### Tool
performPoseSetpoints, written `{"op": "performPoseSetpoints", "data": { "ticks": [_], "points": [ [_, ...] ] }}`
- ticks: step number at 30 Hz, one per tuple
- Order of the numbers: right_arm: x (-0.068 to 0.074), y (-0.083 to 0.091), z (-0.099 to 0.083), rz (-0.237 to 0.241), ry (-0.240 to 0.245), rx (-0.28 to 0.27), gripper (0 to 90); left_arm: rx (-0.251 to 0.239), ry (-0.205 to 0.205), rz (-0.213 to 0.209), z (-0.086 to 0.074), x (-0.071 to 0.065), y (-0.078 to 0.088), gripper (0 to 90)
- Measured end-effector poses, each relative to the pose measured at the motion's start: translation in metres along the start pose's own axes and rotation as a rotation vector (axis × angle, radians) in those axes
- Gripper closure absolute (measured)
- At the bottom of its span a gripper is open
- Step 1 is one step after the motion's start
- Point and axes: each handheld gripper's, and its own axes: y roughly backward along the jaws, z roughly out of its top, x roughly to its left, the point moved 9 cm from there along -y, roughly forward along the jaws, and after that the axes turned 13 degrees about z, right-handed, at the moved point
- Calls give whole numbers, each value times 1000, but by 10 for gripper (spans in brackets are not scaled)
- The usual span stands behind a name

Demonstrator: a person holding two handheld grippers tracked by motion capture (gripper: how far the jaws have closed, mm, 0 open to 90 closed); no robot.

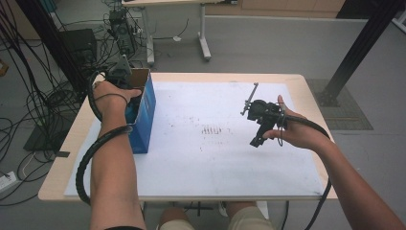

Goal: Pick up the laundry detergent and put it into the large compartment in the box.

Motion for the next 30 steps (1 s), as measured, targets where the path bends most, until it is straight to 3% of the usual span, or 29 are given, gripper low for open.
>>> {"op": "performPoseSetpoints", "data": {
  "ticks": [13,20,25,30],
  "points": [
    [1,4,0,-1,4,-16,126,-7,-41,34,0,0,29,250],
    [-2,5,-2,2,-8,-24,126,-40,-100,40,-1,3,57,183],
    [-4,6,-2,2,-14,-23,126,-71,-207,27,0,-7,80,147],
    [-8,8,-2,6,-27,-25,125,-118,-335,27,1,-28,97,115]
  ]
}}
